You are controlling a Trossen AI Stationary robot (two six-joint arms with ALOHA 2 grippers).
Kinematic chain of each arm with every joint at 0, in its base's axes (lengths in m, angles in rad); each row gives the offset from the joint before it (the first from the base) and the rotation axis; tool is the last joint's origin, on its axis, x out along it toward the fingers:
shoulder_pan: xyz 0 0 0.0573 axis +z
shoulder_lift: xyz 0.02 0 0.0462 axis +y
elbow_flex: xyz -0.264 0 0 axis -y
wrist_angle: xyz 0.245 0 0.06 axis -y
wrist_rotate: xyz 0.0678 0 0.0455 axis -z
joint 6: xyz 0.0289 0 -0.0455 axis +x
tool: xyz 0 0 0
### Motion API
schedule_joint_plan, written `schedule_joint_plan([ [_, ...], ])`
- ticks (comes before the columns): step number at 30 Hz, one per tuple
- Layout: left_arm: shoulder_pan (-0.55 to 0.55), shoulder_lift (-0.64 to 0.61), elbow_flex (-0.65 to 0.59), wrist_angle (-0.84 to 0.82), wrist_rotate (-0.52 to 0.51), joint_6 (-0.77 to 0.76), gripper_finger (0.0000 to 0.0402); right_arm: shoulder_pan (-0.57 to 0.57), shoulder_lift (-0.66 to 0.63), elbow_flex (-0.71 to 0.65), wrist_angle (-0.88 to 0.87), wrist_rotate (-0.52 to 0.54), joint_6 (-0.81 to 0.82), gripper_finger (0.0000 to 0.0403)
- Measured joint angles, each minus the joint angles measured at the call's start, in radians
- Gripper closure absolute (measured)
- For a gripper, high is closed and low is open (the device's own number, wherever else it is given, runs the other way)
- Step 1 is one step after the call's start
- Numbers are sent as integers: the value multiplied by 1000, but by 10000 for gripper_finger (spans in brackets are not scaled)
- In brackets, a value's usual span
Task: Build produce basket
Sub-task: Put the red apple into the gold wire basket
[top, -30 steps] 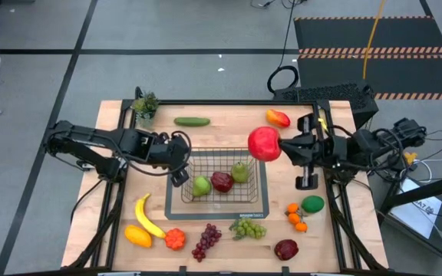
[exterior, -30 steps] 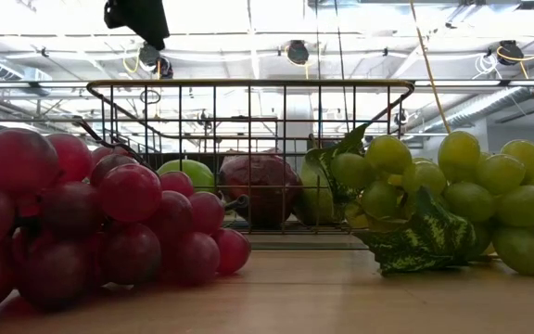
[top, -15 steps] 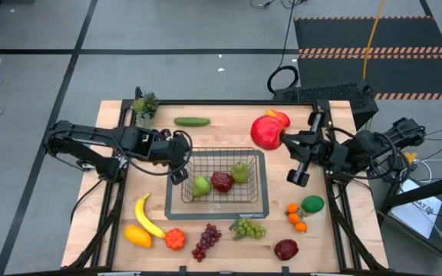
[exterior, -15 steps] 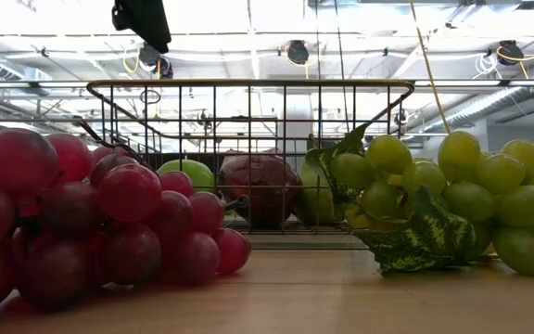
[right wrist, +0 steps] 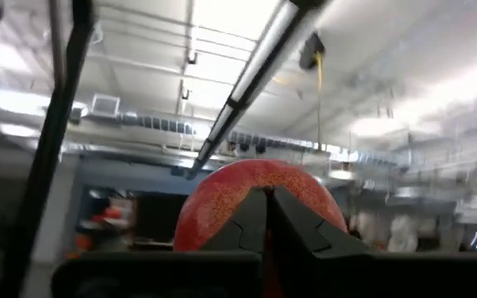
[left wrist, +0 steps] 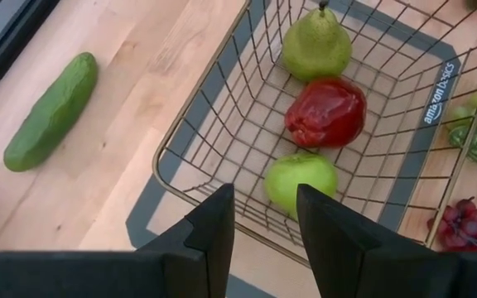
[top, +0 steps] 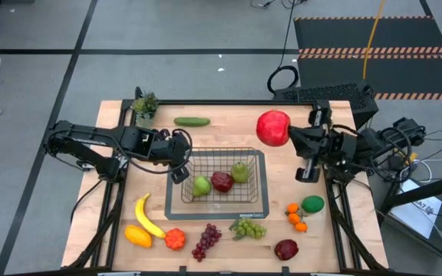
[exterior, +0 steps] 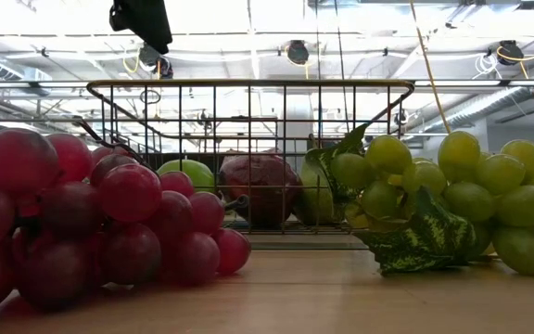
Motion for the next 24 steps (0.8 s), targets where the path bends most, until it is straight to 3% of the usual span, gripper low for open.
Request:
schedule_joint_plan([
  [4,0,0,0,0,-18,0,270,16,28,60,-98,139,234,401],
  [6,0,0,0,0,-25,-8,270,19,46,122,-220,155,291,401],
  [13,0,0,0,-1,-26,-93,270,20,123,313,-698,151,428,401],
  [24,0,0,0,-1,-26,-202,270,-45,162,317,-963,-16,707,401],
])
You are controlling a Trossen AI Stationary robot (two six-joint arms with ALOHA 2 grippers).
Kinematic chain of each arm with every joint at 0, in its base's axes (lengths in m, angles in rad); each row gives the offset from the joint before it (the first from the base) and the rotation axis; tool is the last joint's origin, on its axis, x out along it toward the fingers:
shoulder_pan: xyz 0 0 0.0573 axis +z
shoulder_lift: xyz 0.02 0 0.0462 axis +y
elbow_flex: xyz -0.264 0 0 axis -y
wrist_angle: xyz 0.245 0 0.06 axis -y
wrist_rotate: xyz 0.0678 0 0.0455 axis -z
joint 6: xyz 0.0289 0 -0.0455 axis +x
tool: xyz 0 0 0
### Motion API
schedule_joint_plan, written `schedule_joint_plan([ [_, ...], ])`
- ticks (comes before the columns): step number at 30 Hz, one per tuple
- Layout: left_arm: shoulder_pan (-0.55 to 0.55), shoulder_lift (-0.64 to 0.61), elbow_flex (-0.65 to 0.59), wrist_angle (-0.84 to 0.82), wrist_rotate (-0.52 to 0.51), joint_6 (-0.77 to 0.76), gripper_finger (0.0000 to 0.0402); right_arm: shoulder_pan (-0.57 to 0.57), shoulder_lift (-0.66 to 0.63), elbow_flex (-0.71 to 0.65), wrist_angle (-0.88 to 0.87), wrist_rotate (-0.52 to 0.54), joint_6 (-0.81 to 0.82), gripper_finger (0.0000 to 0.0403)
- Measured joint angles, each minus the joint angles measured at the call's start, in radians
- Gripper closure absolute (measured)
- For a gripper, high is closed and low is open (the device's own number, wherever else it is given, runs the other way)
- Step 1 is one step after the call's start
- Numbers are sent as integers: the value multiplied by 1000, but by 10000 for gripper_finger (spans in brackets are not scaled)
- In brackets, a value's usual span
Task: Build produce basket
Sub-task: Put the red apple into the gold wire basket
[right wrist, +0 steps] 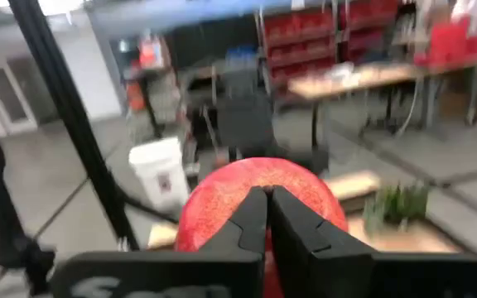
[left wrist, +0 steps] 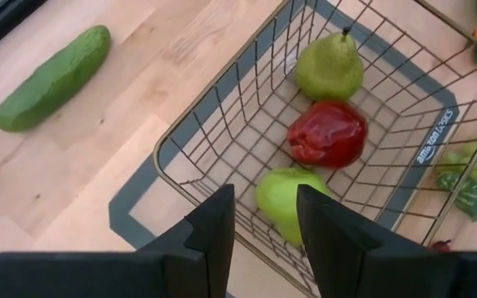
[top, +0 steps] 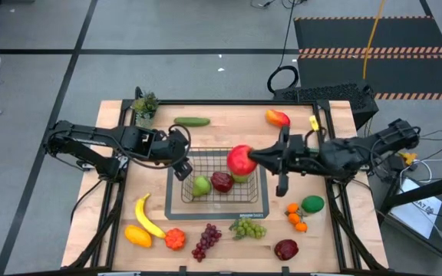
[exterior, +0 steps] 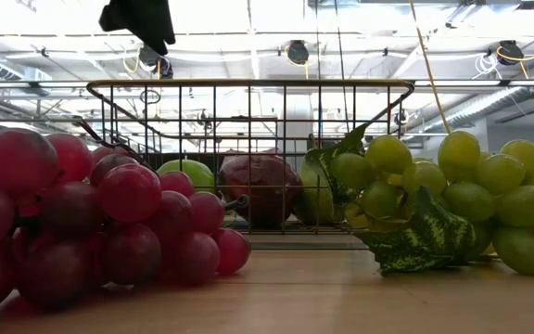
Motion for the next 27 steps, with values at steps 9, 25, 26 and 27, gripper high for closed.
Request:
schedule_joint_plan([
  [9,0,0,0,0,-8,-68,270,-123,35,-103,-159,-264,201,401],
  [25,-22,0,0,0,-9,-69,270,-175,30,-580,240,-307,489,401],
  [26,-22,0,0,0,-9,-67,270,-175,29,-600,263,-307,491,401],
  [27,-22,0,0,1,-9,-65,270,-175,29,-618,286,-307,485,401],
])
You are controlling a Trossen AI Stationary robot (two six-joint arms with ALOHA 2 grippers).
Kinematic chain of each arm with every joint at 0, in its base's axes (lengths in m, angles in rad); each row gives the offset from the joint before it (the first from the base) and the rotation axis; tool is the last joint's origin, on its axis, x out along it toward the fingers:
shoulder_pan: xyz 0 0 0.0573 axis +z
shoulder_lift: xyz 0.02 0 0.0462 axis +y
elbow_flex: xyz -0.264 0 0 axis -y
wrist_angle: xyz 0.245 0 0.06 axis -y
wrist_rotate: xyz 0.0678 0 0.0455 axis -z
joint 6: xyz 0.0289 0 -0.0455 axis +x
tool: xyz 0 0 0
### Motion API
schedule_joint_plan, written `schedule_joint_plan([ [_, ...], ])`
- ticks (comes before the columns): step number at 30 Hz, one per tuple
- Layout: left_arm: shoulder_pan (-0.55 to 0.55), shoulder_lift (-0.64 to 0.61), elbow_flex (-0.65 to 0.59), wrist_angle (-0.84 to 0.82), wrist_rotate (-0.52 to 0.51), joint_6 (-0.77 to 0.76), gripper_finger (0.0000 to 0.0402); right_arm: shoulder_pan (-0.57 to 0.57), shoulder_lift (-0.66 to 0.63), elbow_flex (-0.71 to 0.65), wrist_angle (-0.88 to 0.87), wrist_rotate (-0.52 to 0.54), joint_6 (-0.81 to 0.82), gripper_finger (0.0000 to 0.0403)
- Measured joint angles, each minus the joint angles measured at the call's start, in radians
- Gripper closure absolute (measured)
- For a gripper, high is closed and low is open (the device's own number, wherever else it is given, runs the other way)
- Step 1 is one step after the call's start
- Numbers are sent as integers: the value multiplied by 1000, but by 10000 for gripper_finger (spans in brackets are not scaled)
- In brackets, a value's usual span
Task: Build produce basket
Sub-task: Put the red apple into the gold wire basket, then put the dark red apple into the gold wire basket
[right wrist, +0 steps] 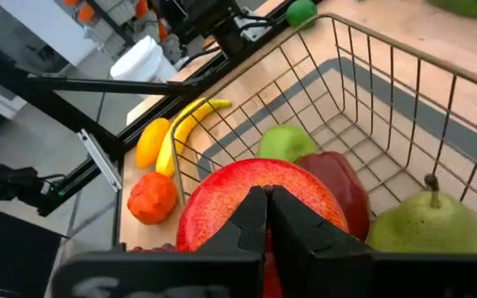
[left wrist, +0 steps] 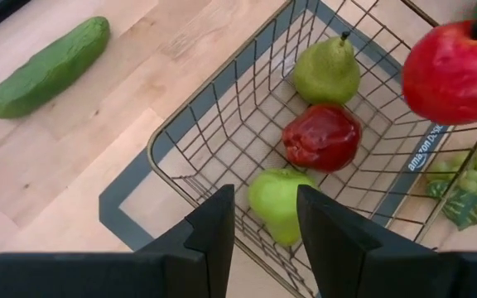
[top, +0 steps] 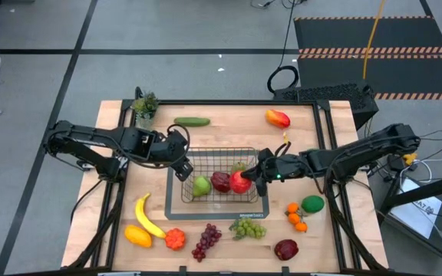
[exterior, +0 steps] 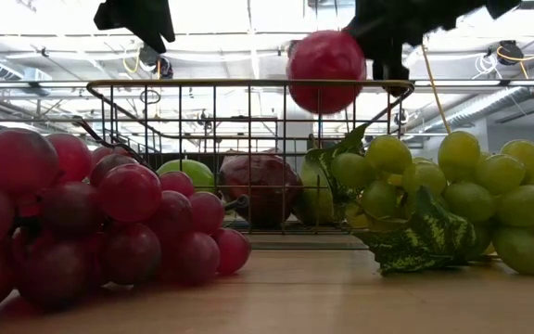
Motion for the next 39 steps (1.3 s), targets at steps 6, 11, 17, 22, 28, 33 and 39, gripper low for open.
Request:
schedule_joint_plan([
  [6,0,0,0,-1,11,44,270,7,0,-33,18,-25,-31,399],
  [11,0,0,0,-7,22,66,270,7,0,-33,20,-22,-46,359],
  [17,-4,0,0,-14,153,64,270,7,0,-34,83,-24,-19,287],
  [22,-30,0,0,-14,181,62,270,8,0,-32,199,-23,20,267],
  [28,-59,0,0,-3,180,51,270,59,-1,56,181,-23,-3,275],
  [33,-76,0,0,44,175,29,270,108,-12,160,26,-42,-27,277],
  [39,-107,16,0,193,174,-17,270,184,-79,301,-332,-144,-21,277],
])
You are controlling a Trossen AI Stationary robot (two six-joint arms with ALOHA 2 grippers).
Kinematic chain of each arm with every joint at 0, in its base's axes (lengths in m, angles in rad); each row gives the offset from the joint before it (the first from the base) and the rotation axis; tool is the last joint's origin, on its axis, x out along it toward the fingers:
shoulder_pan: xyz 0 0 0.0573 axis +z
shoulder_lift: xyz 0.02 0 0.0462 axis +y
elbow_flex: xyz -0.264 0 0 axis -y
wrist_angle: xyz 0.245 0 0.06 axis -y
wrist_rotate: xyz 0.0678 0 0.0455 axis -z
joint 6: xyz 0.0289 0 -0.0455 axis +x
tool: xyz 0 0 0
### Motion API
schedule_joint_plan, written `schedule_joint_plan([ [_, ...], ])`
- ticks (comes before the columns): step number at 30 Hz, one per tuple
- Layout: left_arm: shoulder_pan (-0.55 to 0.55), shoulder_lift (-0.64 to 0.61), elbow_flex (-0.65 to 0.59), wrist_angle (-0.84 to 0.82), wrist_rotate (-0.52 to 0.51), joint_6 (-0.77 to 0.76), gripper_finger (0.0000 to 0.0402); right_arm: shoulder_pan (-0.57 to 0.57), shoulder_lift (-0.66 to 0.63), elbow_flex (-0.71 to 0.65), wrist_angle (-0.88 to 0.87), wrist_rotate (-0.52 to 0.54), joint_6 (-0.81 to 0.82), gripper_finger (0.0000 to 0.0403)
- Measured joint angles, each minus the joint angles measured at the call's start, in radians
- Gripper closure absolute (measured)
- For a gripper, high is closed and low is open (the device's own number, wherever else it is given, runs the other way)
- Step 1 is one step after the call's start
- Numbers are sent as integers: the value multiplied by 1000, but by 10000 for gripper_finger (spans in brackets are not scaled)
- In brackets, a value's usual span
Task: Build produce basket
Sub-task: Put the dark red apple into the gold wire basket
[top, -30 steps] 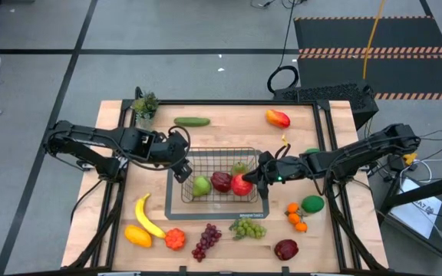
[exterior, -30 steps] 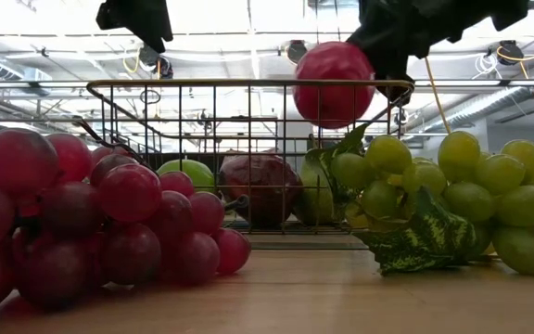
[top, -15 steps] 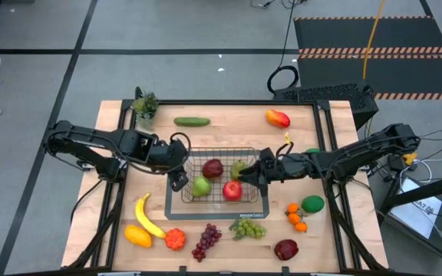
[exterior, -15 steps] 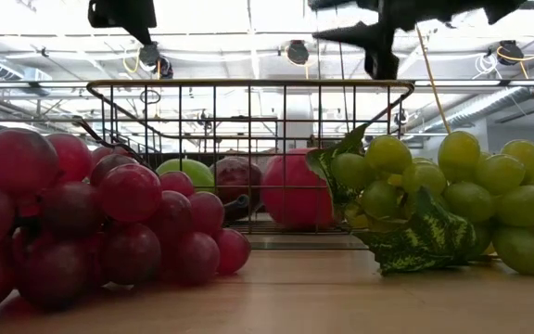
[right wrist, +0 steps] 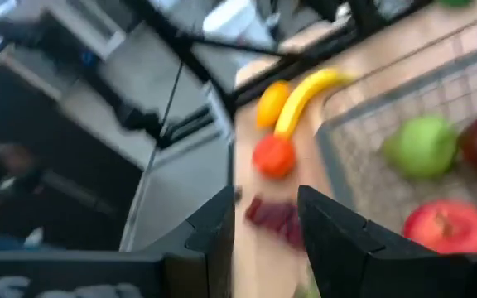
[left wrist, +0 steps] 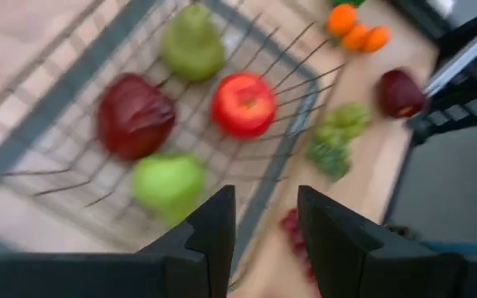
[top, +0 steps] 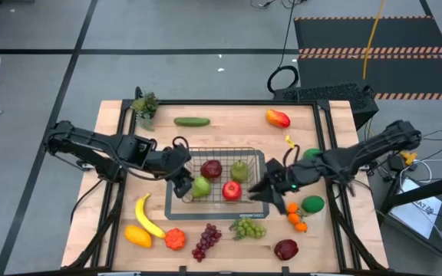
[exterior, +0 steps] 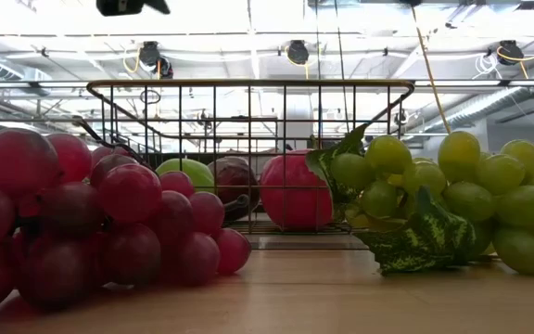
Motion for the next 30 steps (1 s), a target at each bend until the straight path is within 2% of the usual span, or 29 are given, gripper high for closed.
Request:
schedule_joint_plan([
  [6,-76,34,0,221,-3,-50,270,105,-102,46,-192,-67,-26,256],
  [9,-119,63,1,334,-73,-72,270,176,-139,46,-298,-67,-32,236],
  [12,-165,96,-1,380,-142,-81,270,243,-156,45,-397,-67,-54,213],
  [15,-199,143,0,445,-159,-75,270,313,-153,43,-466,-65,-93,189],
  [23,-235,276,8,751,-188,-26,270,437,-134,-27,-480,-59,-81,135],
  [26,-234,328,56,770,-207,-13,270,464,-134,-76,-478,-60,-43,124],
  [30,-234,394,141,737,-210,82,270,493,-134,-162,-400,-59,-11,117],
])
